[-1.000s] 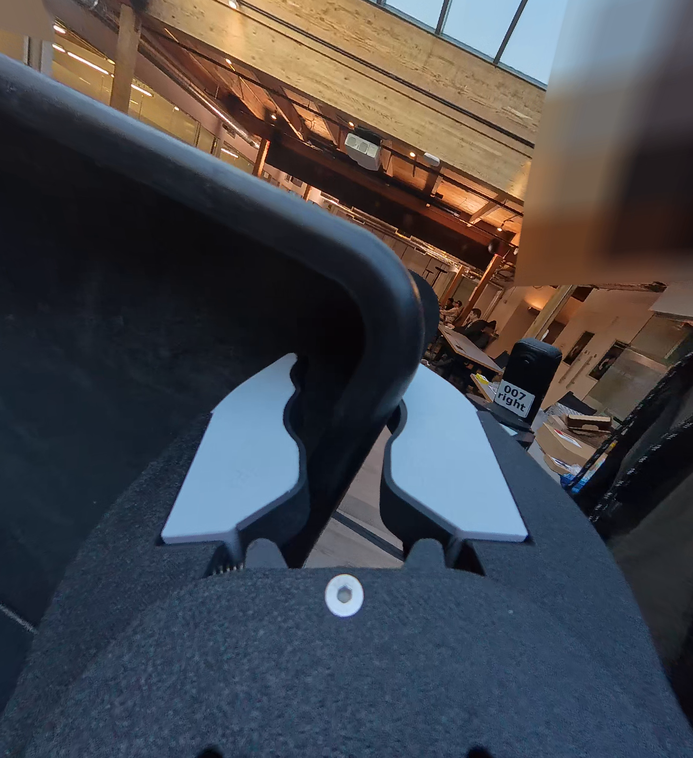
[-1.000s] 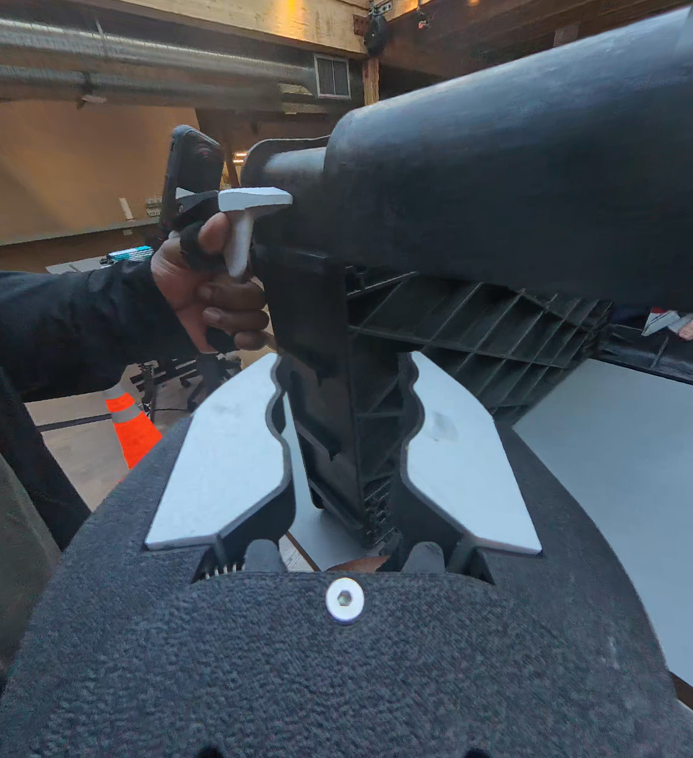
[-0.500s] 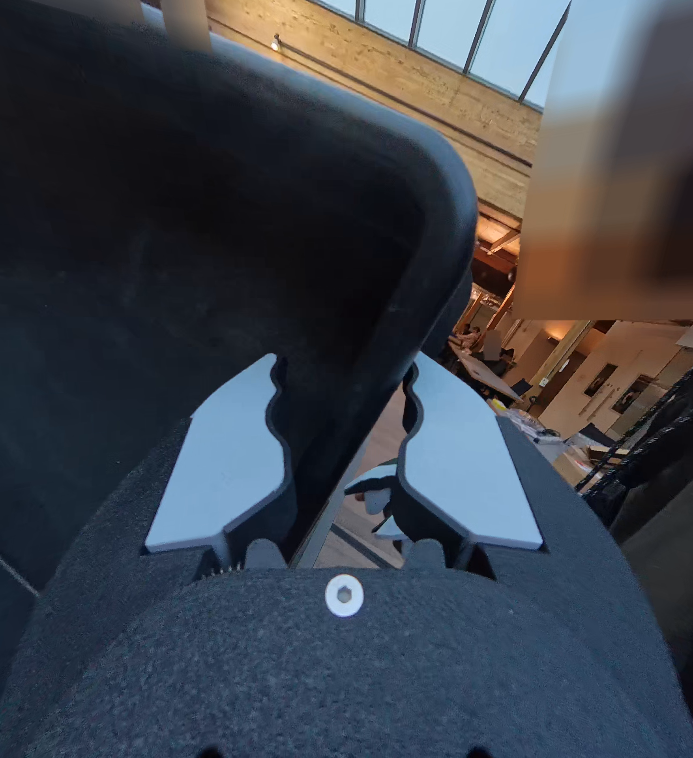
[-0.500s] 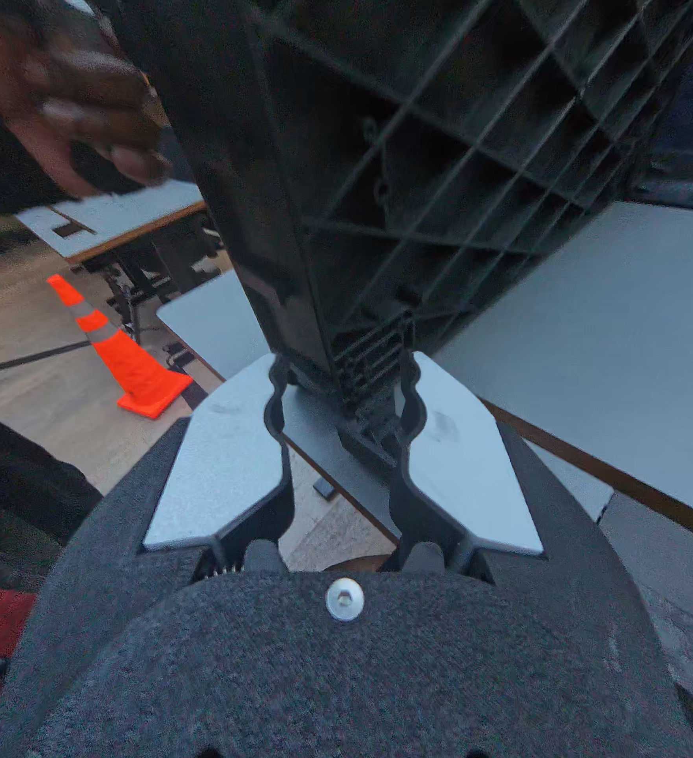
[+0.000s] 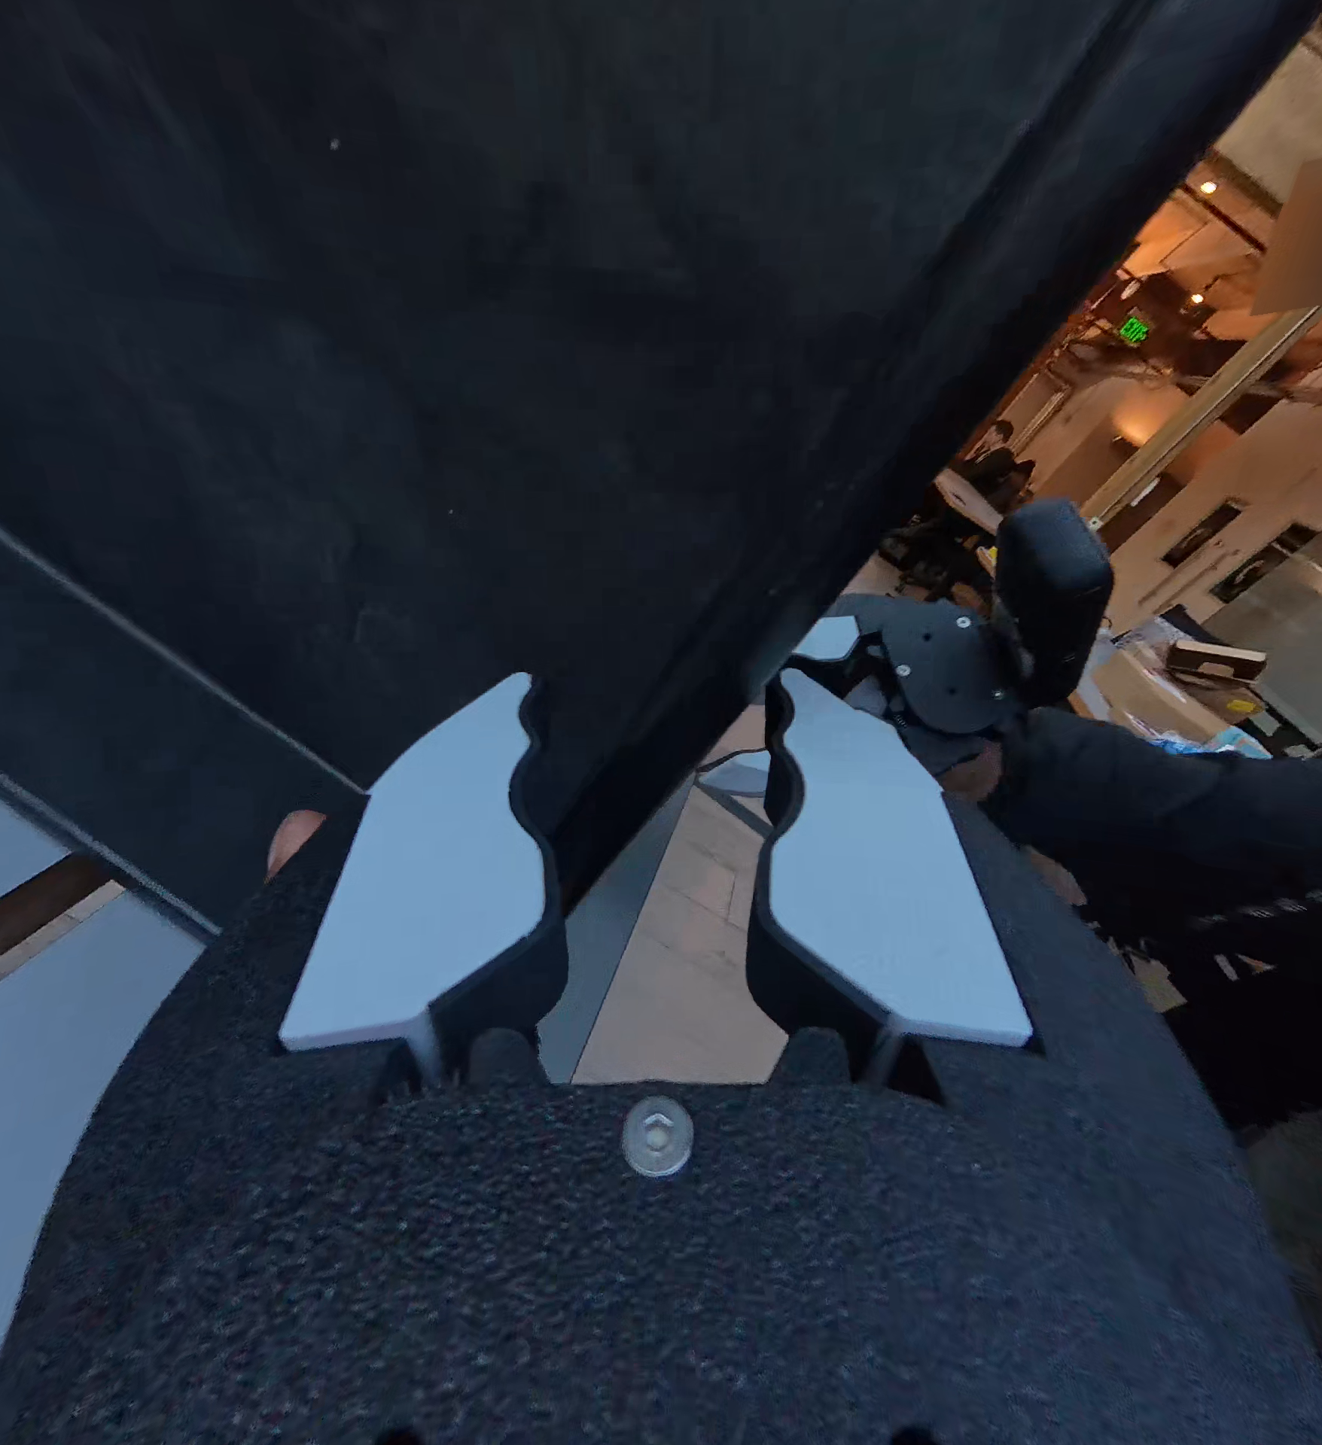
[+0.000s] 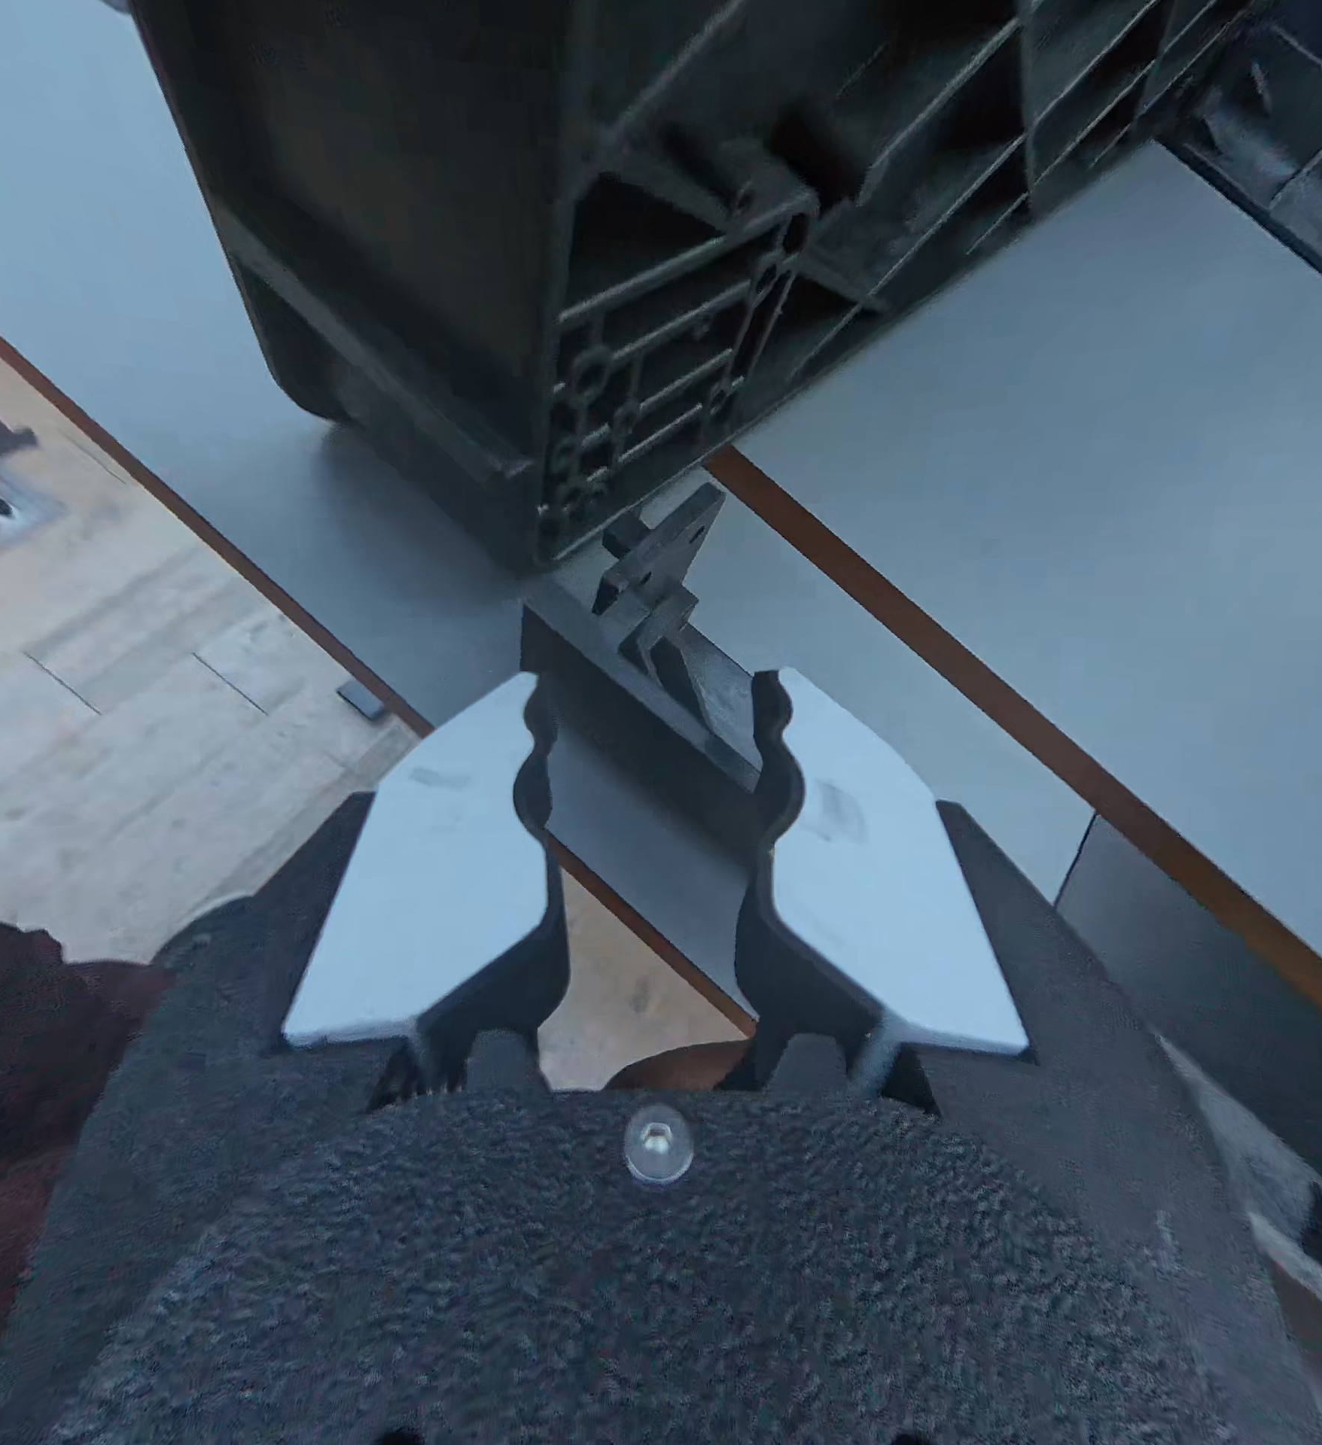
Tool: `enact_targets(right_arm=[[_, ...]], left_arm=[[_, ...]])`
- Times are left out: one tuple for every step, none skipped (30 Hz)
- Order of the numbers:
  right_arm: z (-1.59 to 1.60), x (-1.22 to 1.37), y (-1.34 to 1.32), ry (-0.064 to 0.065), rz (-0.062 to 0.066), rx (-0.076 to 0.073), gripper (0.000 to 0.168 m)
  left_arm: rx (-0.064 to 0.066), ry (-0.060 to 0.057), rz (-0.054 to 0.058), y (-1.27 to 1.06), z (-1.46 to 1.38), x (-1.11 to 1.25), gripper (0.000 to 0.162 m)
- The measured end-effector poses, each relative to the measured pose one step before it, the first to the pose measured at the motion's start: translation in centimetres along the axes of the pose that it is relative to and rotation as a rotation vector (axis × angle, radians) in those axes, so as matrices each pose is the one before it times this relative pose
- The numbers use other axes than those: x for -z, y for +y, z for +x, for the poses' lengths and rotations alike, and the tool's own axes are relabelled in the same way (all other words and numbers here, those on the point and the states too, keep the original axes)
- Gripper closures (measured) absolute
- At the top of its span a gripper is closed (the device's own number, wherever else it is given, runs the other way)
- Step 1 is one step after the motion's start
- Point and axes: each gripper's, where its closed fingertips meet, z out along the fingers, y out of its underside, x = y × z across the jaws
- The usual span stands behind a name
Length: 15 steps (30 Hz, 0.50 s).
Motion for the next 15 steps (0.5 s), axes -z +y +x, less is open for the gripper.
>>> enact_targets(right_arm=[[0.183, 0.012, 0.132, 0.0049, -0.0243, 0.0457, 0.116], [0.287, 0.027, 0.233, 0.006, -0.0292, 0.0575, 0.117], [0.135, -0.05, 0.379, -0.0116, -0.0366, 0.0595, 0.12], [0.032, -0.136, 0.474, -0.0241, -0.0391, 0.0552, 0.121], [-0.018, -0.204, 0.487, -0.0313, -0.0368, 0.0484, 0.122], [-0.094, -0.248, 0.426, -0.0361, -0.0316, 0.0397, 0.127], [-0.182, -0.284, 0.29, -0.0364, -0.023, 0.0312, 0.129], [-0.104, -0.247, 0.082, -0.0227, -0.0129, 0.0227, 0.132], [0.114, -0.118, -0.124, -0.0022, -0.0048, 0.0197, 0.135], [0.082, -0.073, -0.126, -0.0033, -0.0074, 0.0155, 0.139], [0.026, -0.095, -0.117, -0.0046, -0.0097, 0.0085, 0.142], [-0.011, -0.101, -0.085, -0.0029, -0.0098, 0.0063, 0.142], [0.03, -0.094, -0.05, 0.0027, -0.0089, 0.0045, 0.142], [0.054, -0.081, -0.053, 0.0034, -0.0044, 0.0001, 0.142], [0.095, -0.074, -0.057, 0.0047, 0.0015, -0.0007, 0.143]], left_arm=[[-0.013, -0.0056, -0.0039, 0.509, -0.364, -0.2, 0.107], [-0.0103, -0.0017, -0.0209, 0.695, -0.306, -0.195, 0.108], [-0.0091, -0.0016, -0.0328, 0.751, -0.243, -0.198, 0.107], [-0.0227, -0.0008, -0.0312, 0.626, -0.123, -0.176, 0.108], [-0.028, -0.0048, -0.0337, 0.557, -0.125, -0.226, 0.109], [-0.0349, -0.005, -0.027, 0.339, -0.109, -0.248, 0.111], [-0.0326, -0.005, -0.0218, 0.223, -0.132, -0.287, 0.115], [-0.0218, -0.0038, -0.018, 0.124, -0.155, -0.363, 0.119], [-0.0153, -0.0034, -0.0159, 0.062, -0.166, -0.46, 0.123], [-0.0082, -0.0181, -0.0165, 0.082, -0.374, -0.449, 0.126], [-0.0219, 0.0187, 0.0109, -0.094, 0.115, -0.154, 0.126], [0.0049, 0.0233, 0.0145, -0.071, 0.161, -0.039, 0.126], [0.0183, 0.0167, 0.0088, -0.049, 0.126, 0.0, 0.125], [-0.0062, -0.0023, -0.0037, 0.038, -0.02, 0.004, 0.126], [-0.0012, 0.0055, -0.0071, 0.05, 0.048, 0.001, 0.126]])
